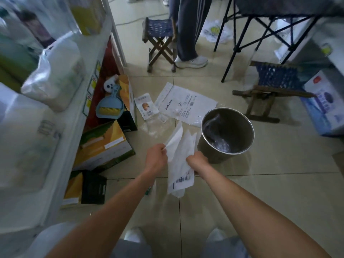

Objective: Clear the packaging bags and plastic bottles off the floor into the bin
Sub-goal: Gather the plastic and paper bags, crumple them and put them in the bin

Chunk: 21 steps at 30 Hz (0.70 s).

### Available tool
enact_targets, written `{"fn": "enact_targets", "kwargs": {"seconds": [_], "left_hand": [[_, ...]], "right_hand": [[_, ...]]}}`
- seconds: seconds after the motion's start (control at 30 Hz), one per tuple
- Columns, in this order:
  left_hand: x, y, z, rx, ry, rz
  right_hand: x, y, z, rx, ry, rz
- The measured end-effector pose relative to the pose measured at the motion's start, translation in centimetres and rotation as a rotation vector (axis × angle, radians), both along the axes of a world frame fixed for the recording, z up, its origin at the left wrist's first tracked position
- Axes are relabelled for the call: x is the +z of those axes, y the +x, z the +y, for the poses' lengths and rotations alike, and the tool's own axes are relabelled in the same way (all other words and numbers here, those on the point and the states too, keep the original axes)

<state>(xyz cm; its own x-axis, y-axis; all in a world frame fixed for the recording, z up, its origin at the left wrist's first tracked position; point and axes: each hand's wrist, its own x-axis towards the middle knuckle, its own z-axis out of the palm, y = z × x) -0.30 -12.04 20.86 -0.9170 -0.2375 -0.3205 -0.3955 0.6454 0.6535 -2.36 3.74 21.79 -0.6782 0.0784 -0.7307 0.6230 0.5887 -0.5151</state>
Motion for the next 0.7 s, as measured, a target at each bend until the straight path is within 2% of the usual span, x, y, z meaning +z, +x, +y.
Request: {"fn": "enact_targets", "kwargs": {"seconds": [0.1, 0.23, 0.4, 0.53, 0.6, 0.7], "left_hand": [[1.7, 1.8, 0.7, -0.053, 0.035, 0.017], [3.3, 2.2, 1.1, -0.139, 0.057, 0.047], [4.1, 1.2, 1.0, -0.234, 0.122, 0.065], [2.9, -1.4, 0.6, -0.299, 0.264, 0.017], [1.0, -3.6, -0.1, -0.251, 0.284, 0.012], [-3.2, -7.4, -2.3, -0.133, 0.087, 0.054]], "right_hand": [[-0.1, -0.3, -0.4, -0.026, -0.07, 0.016], [4.6, 0.7, -2.3, -0.157, -0.161, -0.017], [4.6, -0.8, -3.3, -0.245, -0.198, 0.005], [1.0, -2.9, -3.1, -0.18, -0.04, 0.09], [1.0, -3.5, -3.3, -0.129, 0.006, 0.115], [1.3, -5.1, -4.1, -0.088, 0.084, 0.124]]}}
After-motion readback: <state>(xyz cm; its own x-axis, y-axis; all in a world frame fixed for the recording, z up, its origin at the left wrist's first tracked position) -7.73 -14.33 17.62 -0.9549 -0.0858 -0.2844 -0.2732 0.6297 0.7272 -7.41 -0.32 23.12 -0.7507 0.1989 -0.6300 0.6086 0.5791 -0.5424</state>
